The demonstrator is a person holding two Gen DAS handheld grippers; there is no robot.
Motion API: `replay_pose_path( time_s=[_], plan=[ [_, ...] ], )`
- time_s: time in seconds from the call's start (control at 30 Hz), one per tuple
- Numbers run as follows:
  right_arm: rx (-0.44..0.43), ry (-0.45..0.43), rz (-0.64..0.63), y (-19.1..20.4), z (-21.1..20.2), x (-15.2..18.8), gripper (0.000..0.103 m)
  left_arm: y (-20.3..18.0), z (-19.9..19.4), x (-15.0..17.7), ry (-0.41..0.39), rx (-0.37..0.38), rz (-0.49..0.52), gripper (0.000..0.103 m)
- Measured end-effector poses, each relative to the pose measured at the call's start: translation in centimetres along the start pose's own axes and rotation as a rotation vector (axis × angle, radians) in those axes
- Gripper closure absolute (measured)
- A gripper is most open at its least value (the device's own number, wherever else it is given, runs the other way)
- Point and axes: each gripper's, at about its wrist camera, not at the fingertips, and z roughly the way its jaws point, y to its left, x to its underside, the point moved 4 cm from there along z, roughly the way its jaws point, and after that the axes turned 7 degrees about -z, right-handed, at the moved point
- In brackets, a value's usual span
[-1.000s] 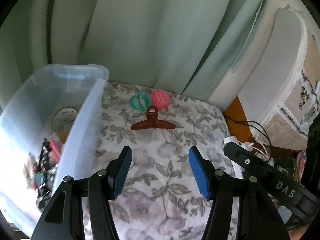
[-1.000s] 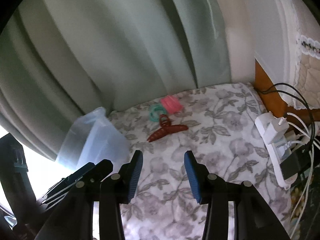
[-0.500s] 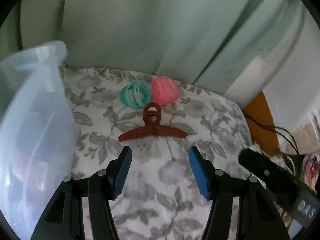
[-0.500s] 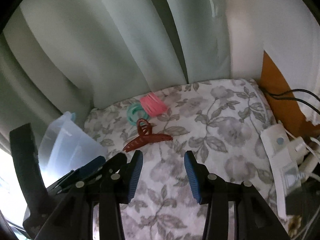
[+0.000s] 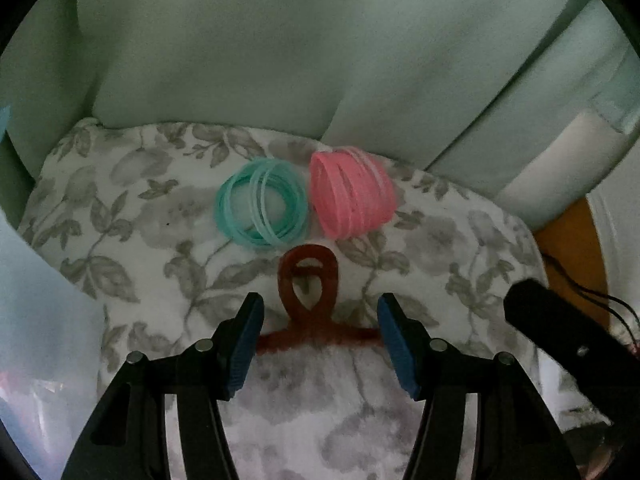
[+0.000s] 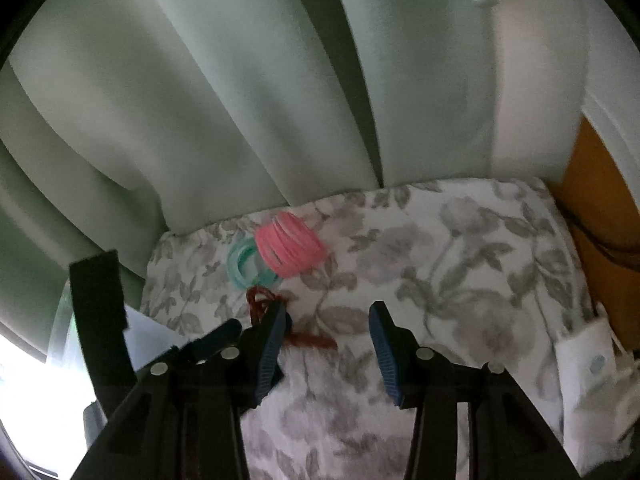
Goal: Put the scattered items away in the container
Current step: 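Grasp the red claw clip with the left gripper while the right gripper grasps the pink and teal hair ties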
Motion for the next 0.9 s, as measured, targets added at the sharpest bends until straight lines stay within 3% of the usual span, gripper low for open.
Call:
replay_pose_path(
  time_s=[0.07,0.4,0.9],
  plan=[
    [-0.012,0.002,-0.014,0.2,0.9,-0.6,0.047,0.1,0.6,-0.1,0.001,-0.018,-0.007,0.043],
    [-0.038,0.048,-0.095,1.7,5.8,-2.7,0.042,0.5,1.7,-0.7,-0.013,-0.105,-0.019,0.043],
    [-0.073,0.067,-0.143,2.9,11.0,-3.8,0.037,1.5,0.3,-0.1,-0.031,-0.088,-0.099,0.043]
  ],
)
